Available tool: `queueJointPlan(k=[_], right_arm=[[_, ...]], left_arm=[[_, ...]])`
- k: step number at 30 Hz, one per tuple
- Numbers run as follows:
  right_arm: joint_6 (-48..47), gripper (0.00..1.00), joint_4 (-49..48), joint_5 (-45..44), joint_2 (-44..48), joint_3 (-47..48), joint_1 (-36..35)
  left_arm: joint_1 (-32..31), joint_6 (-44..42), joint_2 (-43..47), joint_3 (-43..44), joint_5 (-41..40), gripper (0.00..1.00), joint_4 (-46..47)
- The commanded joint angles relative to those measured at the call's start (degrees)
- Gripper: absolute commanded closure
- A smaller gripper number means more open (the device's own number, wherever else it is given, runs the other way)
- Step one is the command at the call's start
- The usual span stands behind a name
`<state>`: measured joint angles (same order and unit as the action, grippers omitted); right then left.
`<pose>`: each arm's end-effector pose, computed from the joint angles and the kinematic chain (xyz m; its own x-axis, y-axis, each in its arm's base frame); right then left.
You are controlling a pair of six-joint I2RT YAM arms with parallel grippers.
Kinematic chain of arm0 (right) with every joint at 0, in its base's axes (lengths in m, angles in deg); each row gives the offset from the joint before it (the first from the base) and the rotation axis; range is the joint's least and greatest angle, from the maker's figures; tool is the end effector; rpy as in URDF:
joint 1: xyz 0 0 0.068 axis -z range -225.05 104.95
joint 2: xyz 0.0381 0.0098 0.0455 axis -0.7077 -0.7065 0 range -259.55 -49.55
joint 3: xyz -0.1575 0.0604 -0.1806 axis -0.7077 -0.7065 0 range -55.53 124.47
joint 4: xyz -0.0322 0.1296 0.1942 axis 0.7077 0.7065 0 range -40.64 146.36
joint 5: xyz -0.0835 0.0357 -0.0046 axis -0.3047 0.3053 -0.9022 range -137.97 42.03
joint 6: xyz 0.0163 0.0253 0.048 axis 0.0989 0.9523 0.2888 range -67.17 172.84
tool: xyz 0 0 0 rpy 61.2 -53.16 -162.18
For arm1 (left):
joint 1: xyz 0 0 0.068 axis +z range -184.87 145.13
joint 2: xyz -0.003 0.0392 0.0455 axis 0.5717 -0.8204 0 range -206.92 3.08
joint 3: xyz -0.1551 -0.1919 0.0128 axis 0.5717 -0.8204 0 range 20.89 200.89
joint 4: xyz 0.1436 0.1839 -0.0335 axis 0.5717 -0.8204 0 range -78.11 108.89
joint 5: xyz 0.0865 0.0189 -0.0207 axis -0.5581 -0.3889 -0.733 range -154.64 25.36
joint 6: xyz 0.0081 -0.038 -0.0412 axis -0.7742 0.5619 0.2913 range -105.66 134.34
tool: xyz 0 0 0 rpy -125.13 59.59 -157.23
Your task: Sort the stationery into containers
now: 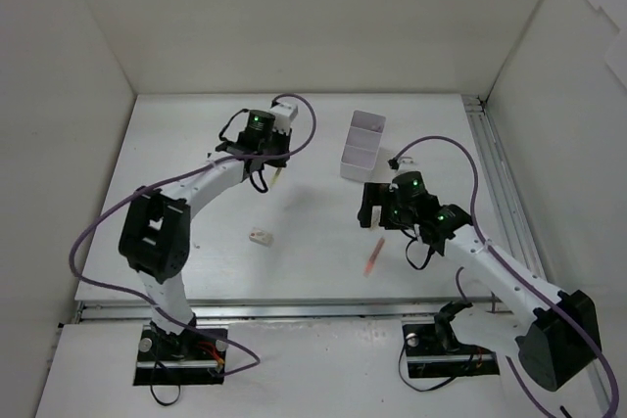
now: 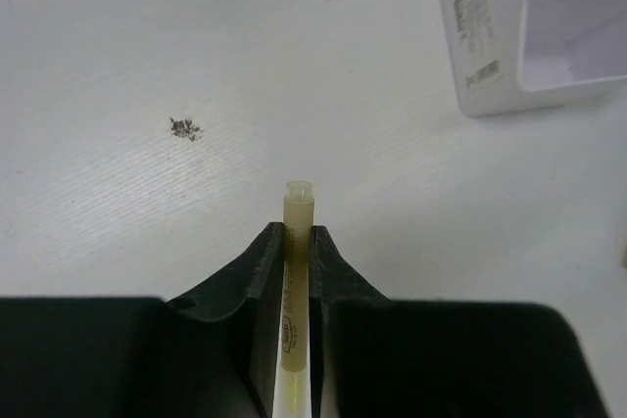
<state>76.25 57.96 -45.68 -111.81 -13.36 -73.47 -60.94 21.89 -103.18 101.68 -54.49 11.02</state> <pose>0.2049 0.1127 0.2508 -0.5886 0.1329 -0.7974 -0.2970 0.8819 0.3662 0.3588 -0.1834 0.2399 -0.5636 0.1318 -0.8154 0.4952 0.8440 -0.2058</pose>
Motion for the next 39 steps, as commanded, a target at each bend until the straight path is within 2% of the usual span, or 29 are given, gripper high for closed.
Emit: queueJointPlan(k=[1,3,4,7,9,10,12,13,14,18,21,25,30,32,33,34,35,39], right_arm=[[9.3,0.02,14.6,-8.3,-1.3,3.4,-1.8],[12.4,0.02,19.0,-12.0,-3.8,3.1,-3.8],[16.2,0.02,21.3,-15.1,-5.5,2.5,-3.9],[20.6,0.04,20.8,-16.5,-8.5,0.4,-4.6],[21.3,0.07,20.4,-17.7,-10.0,0.7,-4.7],[22.1,0.15,20.1,-19.5,-11.4,0.7,-4.9],[22.5,0.21,19.7,-20.5,-13.2,0.4,-4.4],[23.1,0.28,19.7,-20.6,-15.2,0.1,-4.1],[23.4,0.29,19.5,-20.1,-16.1,-0.7,-3.3],[25.5,0.28,20.2,-19.9,-15.2,-2.1,-2.0],[29.7,0.23,22.3,-18.5,-10.2,-5.2,-0.5],[37.7,0.19,21.6,-21.3,1.6,-8.9,-1.0],[38.0,0.14,22.5,-24.2,3.2,-10.2,2.0],[43.1,0.09,22.4,-24.5,3.3,-11.8,3.1],[46.9,0.10,22.3,-25.0,3.5,-12.1,3.8],[48.5,0.06,21.9,-25.4,4.2,-12.5,4.0],[48.5,0.02,20.9,-25.8,4.7,-12.6,4.3],[43.9,0.02,19.0,-32.3,6.6,-9.1,5.0]], left_arm=[[-0.7,2.6,10.9,-2.7,1.1,1.00,9.1],[-0.7,3.3,14.5,-6.6,-0.3,1.00,10.6],[-0.7,3.5,19.5,-7.7,-0.3,1.00,11.6],[-0.7,4.6,23.0,-12.3,-1.6,1.00,13.9],[-1.2,4.7,29.1,-15.3,-2.3,1.00,14.6],[-1.2,4.7,30.5,-16.1,-2.3,1.00,15.6],[-1.2,4.7,34.4,-18.3,-3.4,1.00,16.0],[-1.7,4.7,36.5,-18.7,-3.5,1.00,15.9],[-1.7,4.5,37.4,-19.9,-3.9,1.00,15.9],[-1.7,4.0,40.9,-21.8,-4.7,1.00,16.3],[-1.7,3.2,42.2,-22.6,-4.6,1.00,16.6],[-1.7,2.3,41.3,-22.4,-3.4,1.00,17.3],[-1.7,2.6,40.1,-21.7,-2.2,1.00,18.2],[-1.7,2.0,39.7,-20.6,-1.8,1.00,17.4],[-1.7,1.5,39.7,-20.4,-1.8,1.00,17.0],[-1.7,1.3,39.9,-20.4,-1.9,1.00,16.8],[-1.7,1.1,39.9,-20.3,-2.2,1.00,16.8],[-1.7,0.4,39.6,-19.4,-1.2,1.00,17.5]])
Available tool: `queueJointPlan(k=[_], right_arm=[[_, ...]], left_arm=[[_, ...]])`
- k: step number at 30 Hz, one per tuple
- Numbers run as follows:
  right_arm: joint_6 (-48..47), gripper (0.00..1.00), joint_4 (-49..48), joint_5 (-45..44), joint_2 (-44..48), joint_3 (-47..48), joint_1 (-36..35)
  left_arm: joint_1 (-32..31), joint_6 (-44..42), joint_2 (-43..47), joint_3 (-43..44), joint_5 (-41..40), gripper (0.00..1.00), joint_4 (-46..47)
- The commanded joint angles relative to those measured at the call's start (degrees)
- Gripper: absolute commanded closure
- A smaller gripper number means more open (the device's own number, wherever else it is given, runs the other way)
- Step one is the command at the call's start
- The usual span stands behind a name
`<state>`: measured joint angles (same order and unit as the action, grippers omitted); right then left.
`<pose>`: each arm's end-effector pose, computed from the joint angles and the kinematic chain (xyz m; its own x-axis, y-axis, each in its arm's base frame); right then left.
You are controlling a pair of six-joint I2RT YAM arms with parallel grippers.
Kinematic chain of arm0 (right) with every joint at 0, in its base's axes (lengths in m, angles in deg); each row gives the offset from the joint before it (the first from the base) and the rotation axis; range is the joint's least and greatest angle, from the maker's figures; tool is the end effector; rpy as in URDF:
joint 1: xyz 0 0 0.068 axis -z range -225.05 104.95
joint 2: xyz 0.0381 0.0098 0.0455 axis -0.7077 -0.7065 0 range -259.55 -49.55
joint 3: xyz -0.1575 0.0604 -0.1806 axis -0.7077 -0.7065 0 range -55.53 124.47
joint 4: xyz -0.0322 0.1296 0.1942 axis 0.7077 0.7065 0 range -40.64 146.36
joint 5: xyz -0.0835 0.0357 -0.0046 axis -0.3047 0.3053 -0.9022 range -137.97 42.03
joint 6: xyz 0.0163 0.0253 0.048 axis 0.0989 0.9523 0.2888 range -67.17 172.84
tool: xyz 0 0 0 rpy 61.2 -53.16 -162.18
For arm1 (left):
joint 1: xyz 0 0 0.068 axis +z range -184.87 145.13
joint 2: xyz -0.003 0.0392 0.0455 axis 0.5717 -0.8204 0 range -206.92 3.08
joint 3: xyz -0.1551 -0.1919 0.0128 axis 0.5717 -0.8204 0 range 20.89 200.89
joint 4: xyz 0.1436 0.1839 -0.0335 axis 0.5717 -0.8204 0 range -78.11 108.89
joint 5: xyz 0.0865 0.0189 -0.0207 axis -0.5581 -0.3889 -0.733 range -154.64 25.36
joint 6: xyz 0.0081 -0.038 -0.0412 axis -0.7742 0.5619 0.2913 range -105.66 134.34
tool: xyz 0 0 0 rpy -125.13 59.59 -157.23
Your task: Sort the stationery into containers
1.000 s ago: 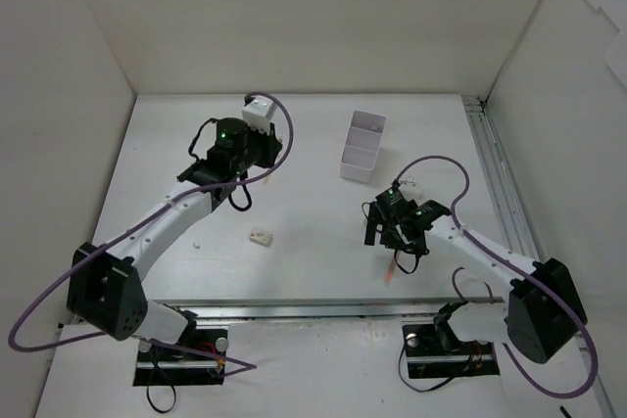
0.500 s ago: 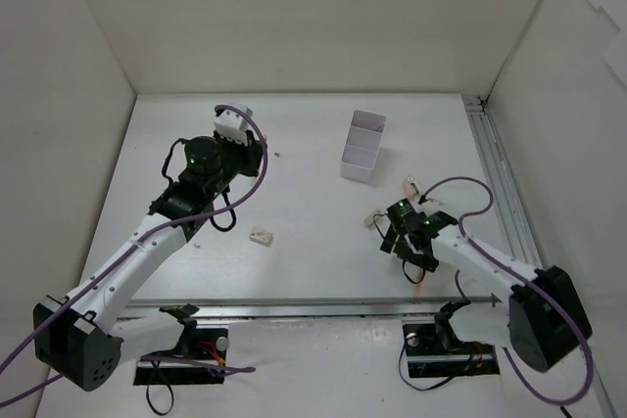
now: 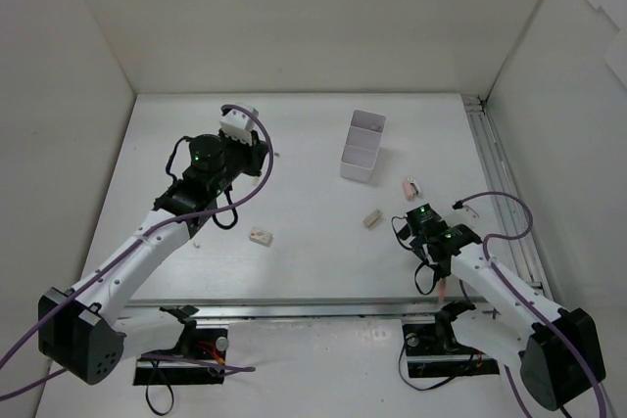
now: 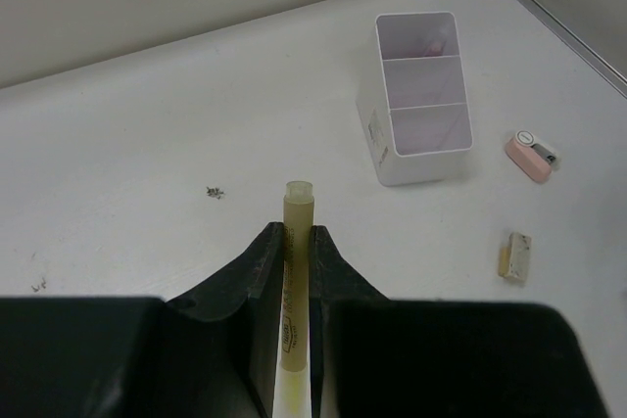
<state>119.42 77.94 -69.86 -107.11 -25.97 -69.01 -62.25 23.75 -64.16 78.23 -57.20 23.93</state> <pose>0.1647 0.0571 0.1723 -0.4767 0.7199 -0.5045 0.6246 0.6812 0.3819 0.2334 -0.1267 0.3445 -0.1675 -0.0957 -0.9812 0.5508 0.8164 -0.1737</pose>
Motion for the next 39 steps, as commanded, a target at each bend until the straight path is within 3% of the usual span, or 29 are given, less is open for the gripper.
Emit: queueJointPlan(k=[1,5,11,14,18,23,28,31,35,39], right_arm=[[0.0,0.02,-1.0,-9.0,2.4,4.1,0.6],[-2.5,0.02,-2.1,-7.6,2.0,4.0,2.4],[-9.2,0.02,-6.9,-6.4,-0.5,8.1,3.1],[-11.7,0.02,-9.0,-7.2,0.9,8.8,3.7],[-15.9,0.02,-12.4,-5.4,4.2,8.1,4.7],[-20.3,0.02,-15.0,-3.3,6.5,6.8,6.0],[-22.7,0.02,-15.8,-1.9,7.9,6.5,8.7],[-24.0,0.02,-16.0,-0.1,8.1,6.3,10.3],[-25.5,0.02,-16.9,2.7,7.3,6.3,12.2],[-26.1,0.02,-17.5,4.7,6.1,6.2,15.0]], left_arm=[[-0.4,-2.0,0.2,4.3,2.7,1.00,5.0],[0.8,-2.4,-1.6,5.9,7.5,1.00,7.3],[1.4,-2.2,-10.8,11.4,20.8,1.00,20.7],[1.4,0.9,-19.7,16.6,23.0,1.00,30.8],[2.0,8.2,-36.7,25.0,20.1,1.00,50.0],[1.4,16.7,-53.9,42.9,16.9,1.00,66.0],[-1.7,20.0,-71.7,66.5,15.9,1.00,67.2],[-3.4,16.5,-77.6,74.1,12.7,1.00,65.1],[-5.9,9.6,-77.7,72.4,10.6,1.00,63.5],[-5.9,8.7,-76.9,68.4,10.8,1.00,64.7]])
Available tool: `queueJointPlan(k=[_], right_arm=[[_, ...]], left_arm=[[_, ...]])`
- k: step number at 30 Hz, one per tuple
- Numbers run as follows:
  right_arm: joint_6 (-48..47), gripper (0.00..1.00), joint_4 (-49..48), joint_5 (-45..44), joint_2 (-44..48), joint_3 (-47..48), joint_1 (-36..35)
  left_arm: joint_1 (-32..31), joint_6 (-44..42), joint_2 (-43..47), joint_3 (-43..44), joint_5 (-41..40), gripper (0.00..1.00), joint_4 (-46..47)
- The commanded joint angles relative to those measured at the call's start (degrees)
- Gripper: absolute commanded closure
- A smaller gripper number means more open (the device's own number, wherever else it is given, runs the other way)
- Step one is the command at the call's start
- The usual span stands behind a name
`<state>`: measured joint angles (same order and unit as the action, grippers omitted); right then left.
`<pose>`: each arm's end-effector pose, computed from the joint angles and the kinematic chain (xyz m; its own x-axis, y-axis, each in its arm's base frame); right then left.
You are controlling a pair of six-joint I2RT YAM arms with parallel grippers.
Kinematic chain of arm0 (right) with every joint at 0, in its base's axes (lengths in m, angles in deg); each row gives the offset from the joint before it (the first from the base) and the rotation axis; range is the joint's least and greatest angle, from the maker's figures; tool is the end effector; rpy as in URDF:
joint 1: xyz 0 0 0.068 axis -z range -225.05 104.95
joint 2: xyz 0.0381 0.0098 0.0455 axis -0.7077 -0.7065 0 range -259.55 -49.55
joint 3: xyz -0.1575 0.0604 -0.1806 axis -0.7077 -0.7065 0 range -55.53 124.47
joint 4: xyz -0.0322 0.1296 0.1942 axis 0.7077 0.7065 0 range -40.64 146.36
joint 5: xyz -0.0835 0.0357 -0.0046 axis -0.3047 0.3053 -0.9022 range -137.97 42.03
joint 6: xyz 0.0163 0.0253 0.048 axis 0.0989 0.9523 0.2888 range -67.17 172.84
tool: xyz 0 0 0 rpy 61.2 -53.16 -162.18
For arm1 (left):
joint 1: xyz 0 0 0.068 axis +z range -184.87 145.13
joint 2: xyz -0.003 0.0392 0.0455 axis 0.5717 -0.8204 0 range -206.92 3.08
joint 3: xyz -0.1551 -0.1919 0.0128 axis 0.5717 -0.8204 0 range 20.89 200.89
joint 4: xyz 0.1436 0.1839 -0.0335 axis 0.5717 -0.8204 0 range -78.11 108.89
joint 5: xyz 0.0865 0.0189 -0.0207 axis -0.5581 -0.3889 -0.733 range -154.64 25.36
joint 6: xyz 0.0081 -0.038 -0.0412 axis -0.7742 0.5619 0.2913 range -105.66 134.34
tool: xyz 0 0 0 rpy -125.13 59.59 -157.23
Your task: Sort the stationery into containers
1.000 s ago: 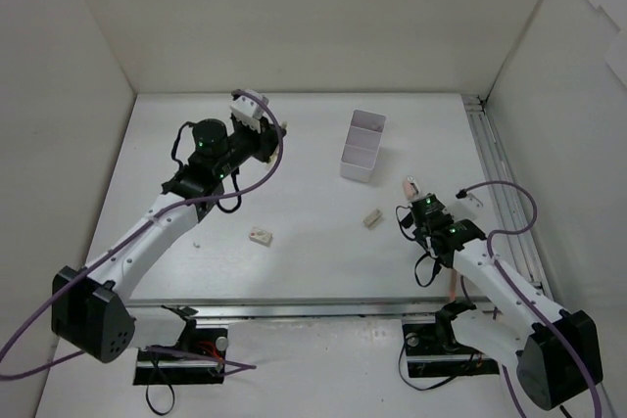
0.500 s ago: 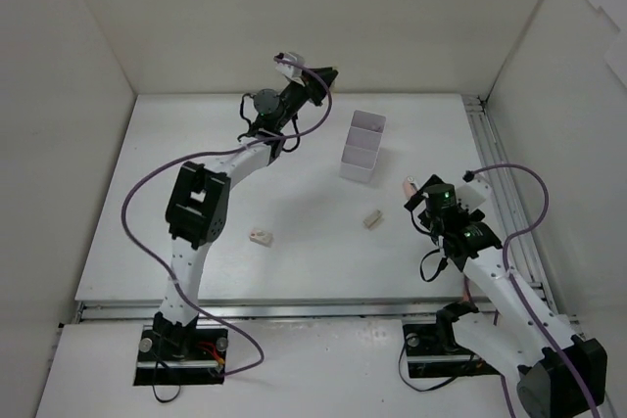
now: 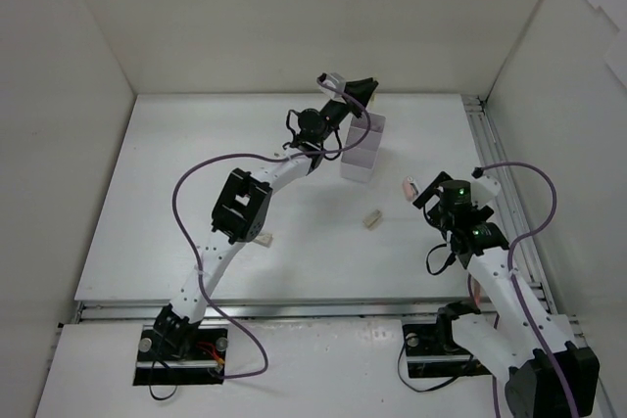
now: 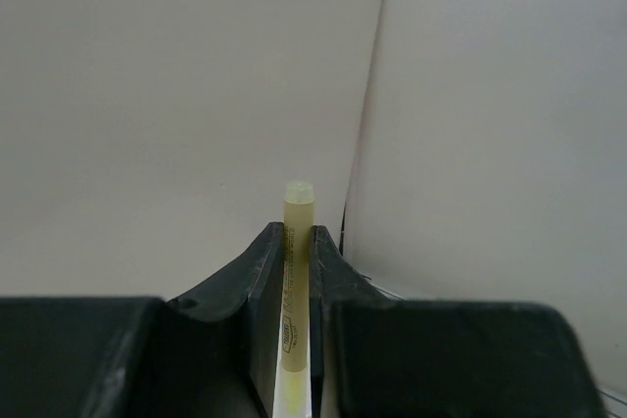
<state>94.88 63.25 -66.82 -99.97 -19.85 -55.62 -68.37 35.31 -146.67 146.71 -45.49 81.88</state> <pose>0.1911 0.0227 0.2457 -0.2793 0.5926 -0.7555 0.3934 0.7884 0.4729 0.4385 -0.3059 0.2699 0.2281 -0.5563 -0.7991 0.8733 0.4797 -0.0847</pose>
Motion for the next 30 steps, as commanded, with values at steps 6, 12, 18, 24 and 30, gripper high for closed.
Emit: queueJointPlan(k=[6,12,18,24,30], right_arm=[[-1.4,0.02,-3.7,4.9,-0.7,-0.3,4.1],[-1.8,0.02,-4.3,6.4,0.1,-0.8,4.9],[-0.8,0.02,-4.3,6.0,0.3,-1.0,6.0],[0.9,0.02,-4.3,4.5,0.3,-0.4,7.2],[-0.4,0.02,-4.0,4.3,0.1,1.2,8.3]], left_arm=[[0.2,-2.4,2.1,-0.7,-3.5,1.00,7.4],[0.2,-4.3,-0.3,0.8,-5.4,1.00,6.3],[0.2,-2.7,-0.6,-2.1,-5.2,1.00,8.6],[-0.3,-1.2,4.5,-15.2,-6.1,0.93,17.0],[-0.3,-2.3,7.7,-19.4,-5.7,0.72,20.4]])
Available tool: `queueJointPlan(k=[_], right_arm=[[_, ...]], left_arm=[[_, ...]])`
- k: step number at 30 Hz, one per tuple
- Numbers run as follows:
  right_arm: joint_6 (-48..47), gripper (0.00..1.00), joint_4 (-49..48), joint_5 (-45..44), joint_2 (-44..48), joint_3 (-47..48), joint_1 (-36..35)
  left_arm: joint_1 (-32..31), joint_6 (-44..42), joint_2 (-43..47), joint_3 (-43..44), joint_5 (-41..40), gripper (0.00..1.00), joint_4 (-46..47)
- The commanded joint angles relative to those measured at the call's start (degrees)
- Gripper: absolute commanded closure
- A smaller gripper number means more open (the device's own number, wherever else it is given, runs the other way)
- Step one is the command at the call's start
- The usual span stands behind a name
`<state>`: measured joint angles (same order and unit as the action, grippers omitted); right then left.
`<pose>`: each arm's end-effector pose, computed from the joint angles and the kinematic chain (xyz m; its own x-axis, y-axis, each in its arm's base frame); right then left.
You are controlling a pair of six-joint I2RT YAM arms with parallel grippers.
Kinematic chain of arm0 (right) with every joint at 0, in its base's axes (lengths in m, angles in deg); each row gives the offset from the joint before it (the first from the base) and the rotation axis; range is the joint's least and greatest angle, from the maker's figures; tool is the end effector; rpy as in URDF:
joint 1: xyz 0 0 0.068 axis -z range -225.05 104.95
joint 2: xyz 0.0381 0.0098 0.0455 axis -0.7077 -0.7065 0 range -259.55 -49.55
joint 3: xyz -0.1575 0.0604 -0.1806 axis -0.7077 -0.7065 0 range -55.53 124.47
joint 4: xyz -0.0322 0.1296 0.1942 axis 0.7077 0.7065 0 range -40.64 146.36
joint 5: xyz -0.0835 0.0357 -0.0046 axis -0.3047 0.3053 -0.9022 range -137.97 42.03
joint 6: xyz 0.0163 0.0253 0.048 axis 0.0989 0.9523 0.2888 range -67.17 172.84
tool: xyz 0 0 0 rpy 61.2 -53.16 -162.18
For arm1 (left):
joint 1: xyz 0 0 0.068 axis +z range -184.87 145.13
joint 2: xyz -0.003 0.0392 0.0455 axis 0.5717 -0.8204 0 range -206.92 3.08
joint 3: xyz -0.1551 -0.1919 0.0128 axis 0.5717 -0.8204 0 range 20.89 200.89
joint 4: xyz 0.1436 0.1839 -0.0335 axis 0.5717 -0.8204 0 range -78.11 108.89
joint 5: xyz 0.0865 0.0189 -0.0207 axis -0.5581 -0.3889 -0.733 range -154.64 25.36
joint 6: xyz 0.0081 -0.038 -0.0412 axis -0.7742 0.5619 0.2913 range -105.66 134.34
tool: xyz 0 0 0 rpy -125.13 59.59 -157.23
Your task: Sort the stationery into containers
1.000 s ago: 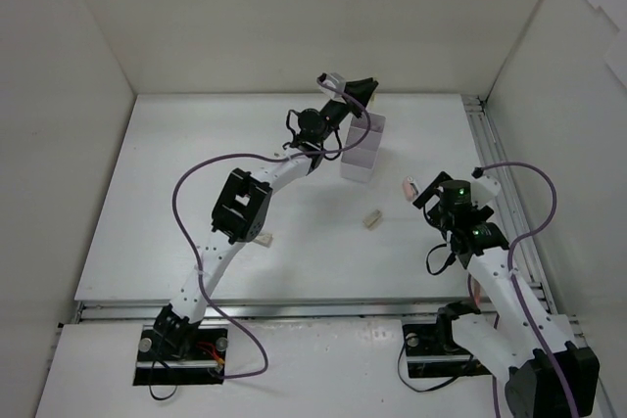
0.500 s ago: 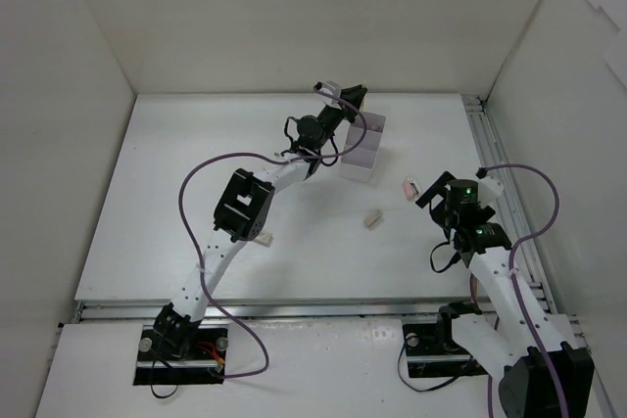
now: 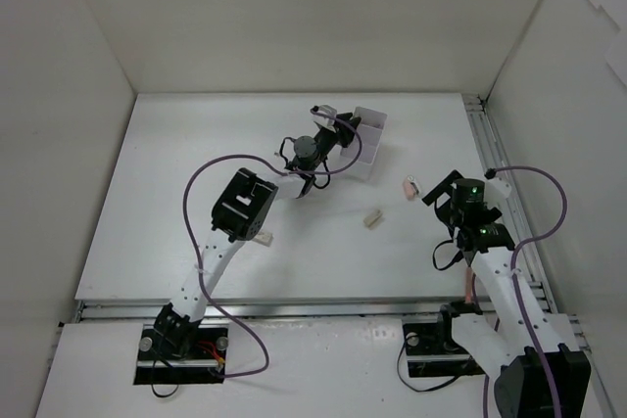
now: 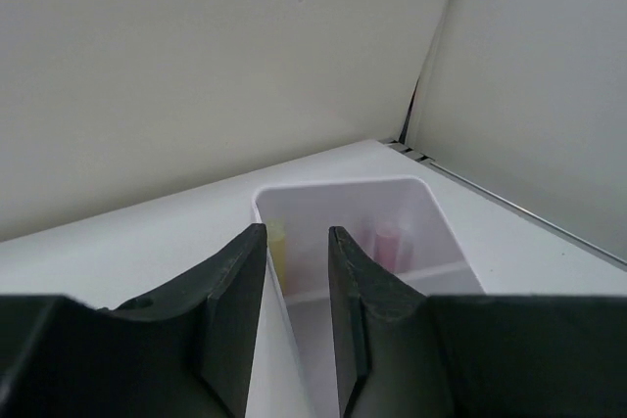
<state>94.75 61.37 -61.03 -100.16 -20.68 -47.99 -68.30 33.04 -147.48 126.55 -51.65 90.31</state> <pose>0.1946 0.0011 0.2432 -0.2462 0.6389 -0.7288 0.4221 0.7476 0.5128 0.4321 -0.2960 0.1694 0.1271 -0.4581 -0.8798 0.7870 0.5864 -0.1917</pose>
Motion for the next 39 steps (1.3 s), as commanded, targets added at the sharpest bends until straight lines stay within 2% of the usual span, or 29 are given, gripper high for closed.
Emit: queueJointPlan(k=[1,3,4,6,7,9,11,12,14,17,20,22,23,24,26,27,29,30,33,39], right_arm=[[-0.3,0.02,-2.2,-0.8,0.4,2.0,0.7],[0.1,0.02,-1.8,-0.6,0.7,1.6,0.9],[0.1,0.02,-1.7,-0.1,0.9,1.6,0.8],[-0.2,0.02,-1.7,0.4,1.3,1.6,1.0],[-0.2,0.02,-1.6,0.7,1.4,1.7,1.0],[-0.5,0.02,-1.0,0.8,1.5,2.0,1.0],[-0.3,0.02,0.1,0.4,1.3,2.5,1.2],[0.3,0.02,2.3,0.1,1.0,2.9,1.3],[0.9,0.02,5.6,-1.1,-0.4,4.8,1.4],[0.8,0.02,13.6,-1.8,-3.8,8.9,2.1],[-0.3,0.02,18.9,-1.6,-6.6,11.5,2.1],[-1.0,0.02,21.0,-1.4,-8.4,13.1,1.7],[-1.6,0.02,21.7,-1.4,-8.8,13.6,4.2],[-2.3,0.02,23.7,-2.1,-9.1,14.0,4.6],[-2.8,0.02,26.5,-2.8,-9.6,15.2,5.7],[-2.6,0.02,27.5,-3.0,-9.7,15.7,6.2],[-2.9,0.02,30.9,-4.4,-9.8,16.7,7.1],[-2.6,0.02,32.3,-8.1,-9.9,17.1,7.2],[-0.5,0.02,37.7,-16.7,-10.5,18.2,8.5],[0.0,0.02,40.3,-18.1,-10.3,16.8,11.8]], left_arm=[[-0.4,0.0,8.9,0.9,0.6,0.73,12.5],[-0.4,-0.2,9.3,0.9,0.8,0.67,12.3],[-0.4,0.0,10.1,0.7,1.3,0.52,12.5],[-0.4,0.5,11.1,-1.0,2.3,0.42,13.6],[-0.4,0.9,12.0,-1.7,3.1,0.34,15.1],[-0.4,1.6,13.2,-3.8,3.6,0.25,16.3],[-0.4,2.0,15.0,-5.6,4.3,0.03,18.0],[-0.4,2.2,15.7,-7.4,4.5,0.00,18.6],[-0.4,2.5,18.7,-9.8,5.3,0.00,20.4],[0.2,4.9,24.5,-18.1,7.1,0.00,21.0],[1.7,13.1,31.5,-23.8,6.8,0.00,18.4],[3.5,17.6,36.4,-28.6,10.8,0.00,15.7],[4.1,18.1,37.9,-31.5,12.7,0.00,15.2],[4.8,18.7,41.2,-33.2,14.8,0.00,12.8],[5.3,20.0,45.2,-37.4,14.1,0.00,6.8],[6.0,19.9,49.3,-37.8,13.9,0.00,-3.0],[6.0,17.5,53.2,-36.4,14.0,0.00,-15.7],[6.0,15.9,55.9,-35.2,14.2,0.00,-28.6],[6.0,9.4,58.9,-30.0,12.3,0.00,-49.2],[5.4,3.5,60.1,-27.4,5.0,0.00,-66.2]])
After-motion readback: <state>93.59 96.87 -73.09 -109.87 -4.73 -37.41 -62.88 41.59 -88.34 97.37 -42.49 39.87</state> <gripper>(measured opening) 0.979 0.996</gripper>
